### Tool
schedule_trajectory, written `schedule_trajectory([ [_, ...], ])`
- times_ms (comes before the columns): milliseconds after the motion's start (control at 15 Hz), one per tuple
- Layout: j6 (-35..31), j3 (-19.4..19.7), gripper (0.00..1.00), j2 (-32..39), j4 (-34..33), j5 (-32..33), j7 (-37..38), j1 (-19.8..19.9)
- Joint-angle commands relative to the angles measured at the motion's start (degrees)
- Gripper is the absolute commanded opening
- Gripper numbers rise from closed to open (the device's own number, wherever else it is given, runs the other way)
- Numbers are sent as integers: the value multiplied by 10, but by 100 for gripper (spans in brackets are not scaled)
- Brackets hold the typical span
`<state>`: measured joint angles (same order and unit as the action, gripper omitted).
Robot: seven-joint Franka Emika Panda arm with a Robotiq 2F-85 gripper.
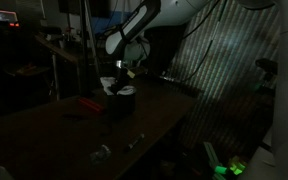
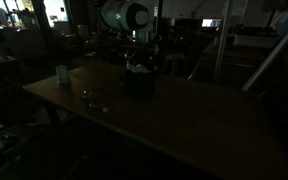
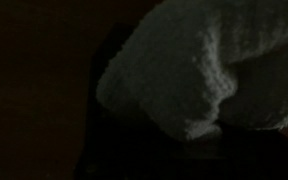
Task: Put the towel in the box
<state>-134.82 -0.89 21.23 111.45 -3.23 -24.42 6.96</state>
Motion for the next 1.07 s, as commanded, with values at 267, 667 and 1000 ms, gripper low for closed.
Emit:
schedule_trajectory([
  [267,19,-6,1,20,-19,-3,-13,8],
  [667,10,2,50,-28,2,29,7,-4],
  [1000,5,5,89,-62,19,60,22,-10],
])
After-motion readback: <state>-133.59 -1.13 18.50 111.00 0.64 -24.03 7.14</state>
